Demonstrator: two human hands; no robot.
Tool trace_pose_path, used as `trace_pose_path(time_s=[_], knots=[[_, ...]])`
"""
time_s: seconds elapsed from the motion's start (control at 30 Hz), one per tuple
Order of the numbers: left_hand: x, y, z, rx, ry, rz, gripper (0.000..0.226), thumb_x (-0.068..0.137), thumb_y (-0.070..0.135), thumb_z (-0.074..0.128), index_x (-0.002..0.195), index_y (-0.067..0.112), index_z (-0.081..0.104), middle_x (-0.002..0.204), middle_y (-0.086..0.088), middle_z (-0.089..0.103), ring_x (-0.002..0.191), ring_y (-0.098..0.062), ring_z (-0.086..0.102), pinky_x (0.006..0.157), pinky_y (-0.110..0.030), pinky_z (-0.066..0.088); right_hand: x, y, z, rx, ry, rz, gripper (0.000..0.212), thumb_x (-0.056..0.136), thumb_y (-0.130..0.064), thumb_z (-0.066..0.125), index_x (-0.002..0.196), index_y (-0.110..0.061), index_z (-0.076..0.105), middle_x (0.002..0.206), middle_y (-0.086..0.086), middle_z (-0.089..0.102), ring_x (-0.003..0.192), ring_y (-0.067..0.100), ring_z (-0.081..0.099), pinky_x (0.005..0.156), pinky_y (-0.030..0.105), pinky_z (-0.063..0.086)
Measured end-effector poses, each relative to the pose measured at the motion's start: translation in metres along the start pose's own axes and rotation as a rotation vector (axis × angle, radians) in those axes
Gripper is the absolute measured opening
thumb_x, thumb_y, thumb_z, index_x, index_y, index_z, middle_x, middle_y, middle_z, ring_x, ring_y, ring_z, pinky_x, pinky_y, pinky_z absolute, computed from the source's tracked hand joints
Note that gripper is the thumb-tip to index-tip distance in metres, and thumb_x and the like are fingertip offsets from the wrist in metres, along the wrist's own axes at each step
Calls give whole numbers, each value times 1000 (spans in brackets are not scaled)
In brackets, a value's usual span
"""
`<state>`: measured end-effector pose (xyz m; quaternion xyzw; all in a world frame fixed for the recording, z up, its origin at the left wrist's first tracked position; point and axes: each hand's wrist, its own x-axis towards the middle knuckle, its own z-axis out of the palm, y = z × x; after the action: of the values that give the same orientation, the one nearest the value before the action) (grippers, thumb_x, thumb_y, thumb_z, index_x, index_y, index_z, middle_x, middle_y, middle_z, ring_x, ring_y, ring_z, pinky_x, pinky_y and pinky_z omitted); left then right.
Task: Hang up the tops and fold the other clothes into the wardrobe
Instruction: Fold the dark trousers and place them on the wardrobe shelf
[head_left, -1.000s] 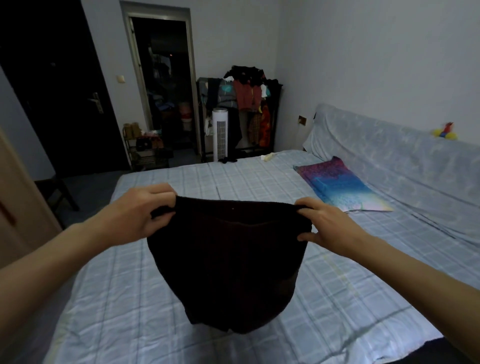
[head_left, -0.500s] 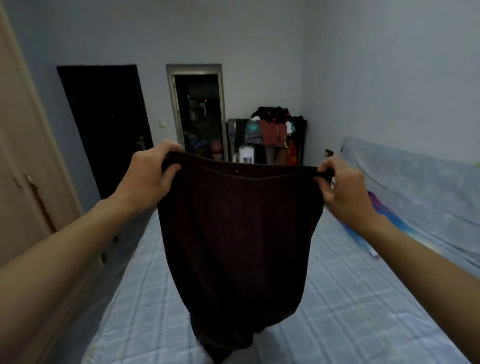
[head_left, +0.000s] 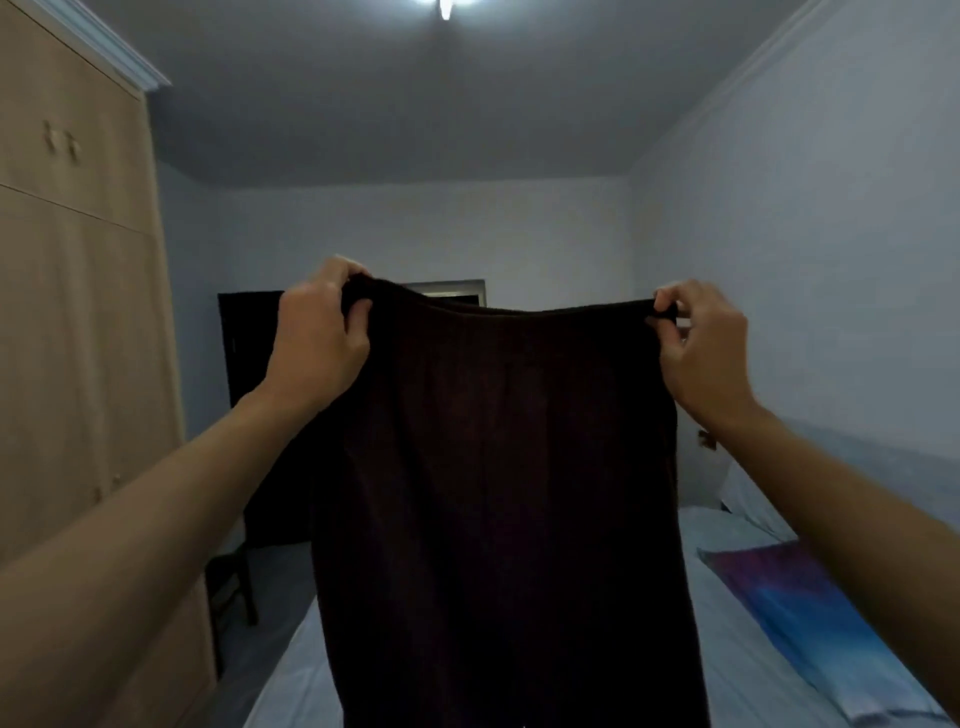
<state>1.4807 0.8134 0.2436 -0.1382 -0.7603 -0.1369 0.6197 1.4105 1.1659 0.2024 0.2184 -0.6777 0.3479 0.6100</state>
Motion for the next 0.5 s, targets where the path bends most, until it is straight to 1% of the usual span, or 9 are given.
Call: trace_pose_path(time_s=[0.1, 0.17, 0.23, 0.3, 0.37, 0.43, 0.5], knots=[[19, 12, -13, 57, 33, 4, 19, 92, 7, 62, 110, 7, 61, 99, -12, 67, 86, -20, 58, 77, -16, 33, 27, -1, 0, 72, 11, 31, 9, 87, -2, 62, 92, -9, 61, 92, 7, 61, 83, 29, 60, 77, 49, 54], [28, 19, -20, 81, 44, 5, 19, 92, 8, 62, 111, 8, 61, 100, -11, 66, 88, -19, 58, 77, -18, 35, 41, -2, 4, 130, -22, 77, 9, 88, -3, 61, 91, -11, 59, 88, 6, 62, 78, 31, 61, 76, 45, 53], [33, 22, -27, 90, 54, 1, 20, 92, 9, 61, 113, 8, 60, 102, -12, 66, 90, -20, 59, 78, -21, 38, 49, 0, 11, 174, -47, 98, 9, 89, -4, 62, 92, -12, 58, 87, 5, 62, 75, 33, 62, 72, 37, 51], [33, 22, -30, 77, 57, -24, 21, 93, 9, 60, 113, 8, 60, 102, -12, 66, 90, -18, 58, 79, -22, 40, 49, 3, 19, 204, -51, 105, 10, 89, -5, 63, 91, -13, 58, 89, 8, 64, 72, 32, 62, 66, 25, 47], [30, 19, -27, 81, 38, -49, 20, 93, 9, 60, 114, 8, 59, 102, -11, 66, 91, -19, 59, 80, -24, 42, 45, 7, 30, 235, -59, 114, 13, 89, -4, 63, 89, -16, 56, 86, 12, 64, 62, 25, 60, 54, 13, 39], [24, 14, -21, 104, 3, -65, 20, 93, 8, 60, 113, 7, 59, 102, -11, 66, 92, -21, 60, 81, -25, 43, 34, 13, 44, 259, -97, 149, 18, 90, -4, 62, 87, -20, 53, 75, 8, 60, 49, 11, 52, 45, 9, 34], [17, 6, -10, 122, -22, -70, 19, 93, 7, 61, 112, 6, 60, 101, -13, 66, 91, -23, 60, 79, -25, 42, 22, 23, 61, 260, -135, 205, 19, 90, -5, 63, 86, -21, 53, 68, 2, 55, 45, 3, 47, 45, 8, 33]])
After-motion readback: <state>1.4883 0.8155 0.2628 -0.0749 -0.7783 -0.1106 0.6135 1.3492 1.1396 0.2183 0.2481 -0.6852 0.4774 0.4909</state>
